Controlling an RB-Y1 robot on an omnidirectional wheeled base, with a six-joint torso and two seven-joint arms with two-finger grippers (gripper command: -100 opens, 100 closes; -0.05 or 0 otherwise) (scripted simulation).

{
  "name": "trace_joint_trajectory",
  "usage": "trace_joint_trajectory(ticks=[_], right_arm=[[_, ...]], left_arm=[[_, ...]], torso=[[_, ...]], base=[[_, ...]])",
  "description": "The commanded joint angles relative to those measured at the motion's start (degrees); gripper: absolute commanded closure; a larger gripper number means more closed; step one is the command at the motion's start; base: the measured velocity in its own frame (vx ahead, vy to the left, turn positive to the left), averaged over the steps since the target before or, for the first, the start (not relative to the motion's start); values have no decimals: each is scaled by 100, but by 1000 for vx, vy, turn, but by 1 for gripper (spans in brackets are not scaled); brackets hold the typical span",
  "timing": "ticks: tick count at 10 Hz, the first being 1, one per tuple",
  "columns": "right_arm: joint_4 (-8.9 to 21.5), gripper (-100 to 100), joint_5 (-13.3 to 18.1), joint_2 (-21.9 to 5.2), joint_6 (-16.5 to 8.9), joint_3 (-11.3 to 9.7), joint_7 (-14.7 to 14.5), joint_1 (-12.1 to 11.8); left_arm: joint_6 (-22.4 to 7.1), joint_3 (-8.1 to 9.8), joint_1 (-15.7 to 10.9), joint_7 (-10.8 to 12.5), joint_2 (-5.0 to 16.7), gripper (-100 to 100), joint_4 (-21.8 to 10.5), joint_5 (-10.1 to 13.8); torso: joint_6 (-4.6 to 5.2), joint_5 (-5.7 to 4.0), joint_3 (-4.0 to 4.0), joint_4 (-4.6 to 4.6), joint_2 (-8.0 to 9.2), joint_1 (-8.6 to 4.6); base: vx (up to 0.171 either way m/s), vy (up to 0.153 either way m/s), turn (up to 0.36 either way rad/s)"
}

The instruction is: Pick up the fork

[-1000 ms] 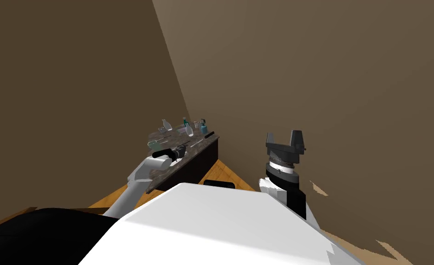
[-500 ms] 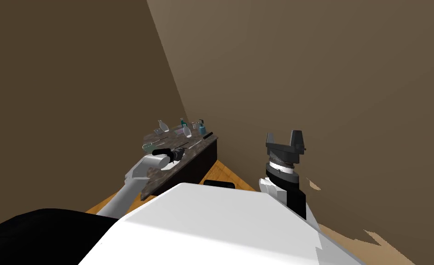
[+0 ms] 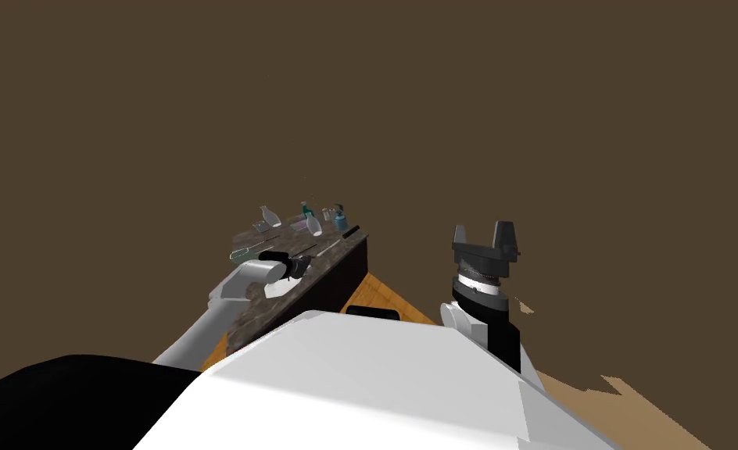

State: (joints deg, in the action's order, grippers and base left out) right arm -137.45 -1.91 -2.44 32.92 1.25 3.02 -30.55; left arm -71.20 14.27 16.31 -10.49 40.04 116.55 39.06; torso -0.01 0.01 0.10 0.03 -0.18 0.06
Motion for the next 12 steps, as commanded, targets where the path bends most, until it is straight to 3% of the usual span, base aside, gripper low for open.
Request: trace_joint_trajectory(ticks=[1,4,5,7,8,12], right_arm=[[0,0,0,0,0,0,0,0],[0,0,0,0,0,0,0,0],[0,0,0,0,0,0,0,0],[0,0,0,0,0,0,0,0],[0,0,0,0,0,0,0,0],[0,0,0,0,0,0,0,-1]], left_arm=[[-242,26,-19,-84,81,-100,-68,87],[-726,51,-60,-342,331,-100,-287,310],[-751,51,-60,-342,331,-100,-287,310],[-1111,67,-92,-580,569,-100,-484,501],[-1188,67,-92,-580,569,-100,-484,501],[-1854,85,-136,-962,1005,-100,-788,791]], torso=[[0,0,0,0,0,0],[-2,1,1,1,-2,2],[-1,1,1,0,-1,4],[-1,1,0,0,-1,1],[-1,1,6,2,-10,5],[-2,3,5,2,-7,10]], base=[[35,13,-46],[46,19,-71],[30,24,-50],[60,23,-106],[53,35,-51],[53,34,-89]])
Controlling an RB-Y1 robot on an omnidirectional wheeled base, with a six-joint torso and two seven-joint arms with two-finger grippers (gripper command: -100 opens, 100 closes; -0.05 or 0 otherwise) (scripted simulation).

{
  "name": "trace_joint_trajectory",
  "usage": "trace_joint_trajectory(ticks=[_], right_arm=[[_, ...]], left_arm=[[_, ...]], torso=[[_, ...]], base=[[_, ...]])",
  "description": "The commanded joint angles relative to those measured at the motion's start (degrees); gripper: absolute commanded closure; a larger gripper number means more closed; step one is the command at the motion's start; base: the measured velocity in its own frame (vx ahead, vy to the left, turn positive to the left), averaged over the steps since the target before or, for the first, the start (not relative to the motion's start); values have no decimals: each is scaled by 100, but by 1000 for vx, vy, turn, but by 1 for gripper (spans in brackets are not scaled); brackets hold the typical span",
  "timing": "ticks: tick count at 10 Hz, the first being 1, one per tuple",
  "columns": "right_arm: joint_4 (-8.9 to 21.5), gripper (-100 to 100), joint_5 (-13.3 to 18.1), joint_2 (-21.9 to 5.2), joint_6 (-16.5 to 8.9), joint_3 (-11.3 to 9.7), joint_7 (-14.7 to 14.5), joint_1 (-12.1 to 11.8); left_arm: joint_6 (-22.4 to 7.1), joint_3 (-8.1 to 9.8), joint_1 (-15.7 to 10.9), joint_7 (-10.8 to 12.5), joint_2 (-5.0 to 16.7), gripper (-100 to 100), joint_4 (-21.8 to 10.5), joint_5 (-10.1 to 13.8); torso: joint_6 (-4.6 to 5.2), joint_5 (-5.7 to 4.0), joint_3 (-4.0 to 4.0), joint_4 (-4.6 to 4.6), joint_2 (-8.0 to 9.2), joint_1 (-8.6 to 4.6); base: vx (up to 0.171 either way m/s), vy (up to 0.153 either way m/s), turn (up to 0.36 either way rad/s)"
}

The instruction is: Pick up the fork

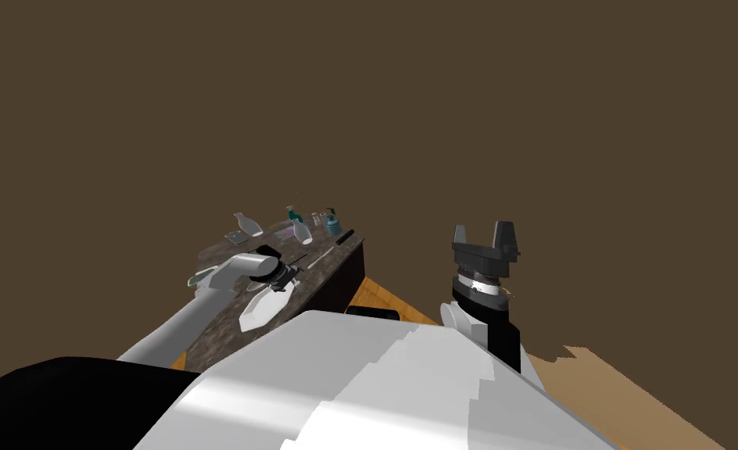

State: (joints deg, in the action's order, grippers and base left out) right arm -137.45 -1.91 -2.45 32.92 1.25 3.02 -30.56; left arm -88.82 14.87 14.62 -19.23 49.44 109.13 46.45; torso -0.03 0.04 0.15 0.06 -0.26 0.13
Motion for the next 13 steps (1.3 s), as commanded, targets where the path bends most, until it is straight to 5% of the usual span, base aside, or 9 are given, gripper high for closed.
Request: trace_joint_trajectory(ticks=[1,4,5,6,7,10,11,13], right_arm=[[0,0,0,0,0,0,0,0],[0,0,0,0,0,0,0,0],[0,0,0,0,0,0,0,0],[0,0,0,0,0,0,0,0],[0,0,0,0,0,0,0,0],[0,0,0,0,0,0,0,1],[0,0,0,0,0,0,0,1],[0,0,0,0,0,0,0,1]], left_arm=[[-211,26,27,-159,159,-100,-100,106],[-495,13,20,-326,421,-100,-235,236],[-421,24,33,-288,359,-100,-193,208],[-446,22,32,-293,367,0,-193,211],[-263,-85,29,-322,274,-100,-356,90],[-204,-130,27,-318,233,-100,-411,37],[-186,-137,26,-321,229,100,-421,31],[-192,-138,28,-325,232,100,-419,31]], torso=[[0,0,0,0,0,0],[-1,-1,-1,0,3,-7],[-1,-2,-2,-1,4,-8],[-2,-2,-6,-2,12,-12],[-2,-3,-11,-4,19,-15],[-2,-1,-18,-7,31,-10],[-2,-2,-17,-7,29,-13],[-2,-1,-14,-6,23,-16]], base=[[63,27,-77],[54,21,-58],[23,10,-11],[0,0,0],[-8,10,-71],[-15,13,-33],[0,0,0],[0,0,0]])
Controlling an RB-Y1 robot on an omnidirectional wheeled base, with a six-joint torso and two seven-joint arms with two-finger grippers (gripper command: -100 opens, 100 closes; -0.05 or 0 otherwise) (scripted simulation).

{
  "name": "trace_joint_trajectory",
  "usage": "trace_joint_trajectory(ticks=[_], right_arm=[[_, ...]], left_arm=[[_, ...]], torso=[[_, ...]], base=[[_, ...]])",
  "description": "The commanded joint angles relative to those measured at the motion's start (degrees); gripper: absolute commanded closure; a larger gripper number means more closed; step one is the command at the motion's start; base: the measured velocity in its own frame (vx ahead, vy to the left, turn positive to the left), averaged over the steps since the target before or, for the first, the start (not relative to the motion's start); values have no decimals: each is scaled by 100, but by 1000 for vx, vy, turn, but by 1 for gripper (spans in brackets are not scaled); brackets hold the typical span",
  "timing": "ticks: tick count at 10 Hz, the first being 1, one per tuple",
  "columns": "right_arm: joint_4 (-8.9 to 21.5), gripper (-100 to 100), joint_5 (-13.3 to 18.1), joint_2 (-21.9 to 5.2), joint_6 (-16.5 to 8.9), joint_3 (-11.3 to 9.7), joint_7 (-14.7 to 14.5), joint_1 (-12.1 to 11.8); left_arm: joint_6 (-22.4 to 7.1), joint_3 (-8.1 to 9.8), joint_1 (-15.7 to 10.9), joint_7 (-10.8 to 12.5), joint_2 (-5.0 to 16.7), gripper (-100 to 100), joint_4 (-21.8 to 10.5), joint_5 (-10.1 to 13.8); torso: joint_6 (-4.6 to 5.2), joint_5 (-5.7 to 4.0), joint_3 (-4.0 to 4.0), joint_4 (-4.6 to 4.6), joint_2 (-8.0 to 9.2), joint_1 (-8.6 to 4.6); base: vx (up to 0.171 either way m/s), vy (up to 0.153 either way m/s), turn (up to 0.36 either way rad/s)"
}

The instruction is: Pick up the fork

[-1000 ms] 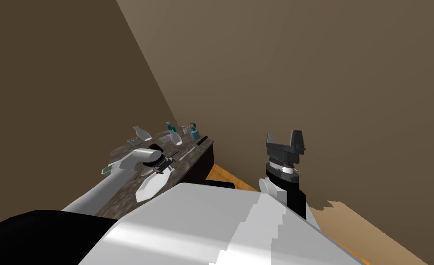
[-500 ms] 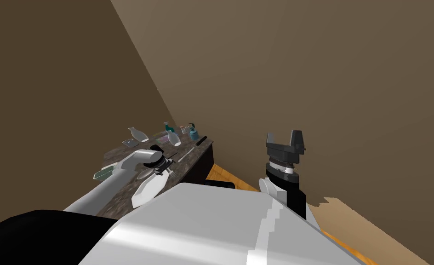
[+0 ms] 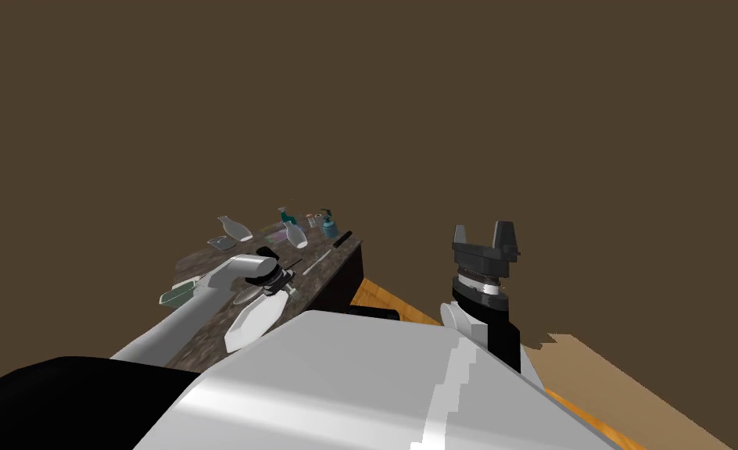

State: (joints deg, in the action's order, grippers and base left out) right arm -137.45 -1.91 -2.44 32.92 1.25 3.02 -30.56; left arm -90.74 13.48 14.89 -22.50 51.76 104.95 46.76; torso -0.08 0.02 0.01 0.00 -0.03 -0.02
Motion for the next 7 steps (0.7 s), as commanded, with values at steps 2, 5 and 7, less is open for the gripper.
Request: trace_joint_trajectory(ticks=[2,5,7], right_arm=[[0,0,0,0,0,0,0,0],[0,0,0,0,0,0,0,-1],[0,0,0,0,0,0,0,0]], left_arm=[[0,0,0,1,0,100,0,0],[-252,161,6,34,135,100,225,180],[-208,136,-16,14,123,0,158,156]], torso=[[1,0,0,0,0,0],[-4,-6,-1,-2,-1,-7],[1,-3,2,1,-3,-8]], base=[[0,0,0],[12,-11,57],[5,-5,6]])
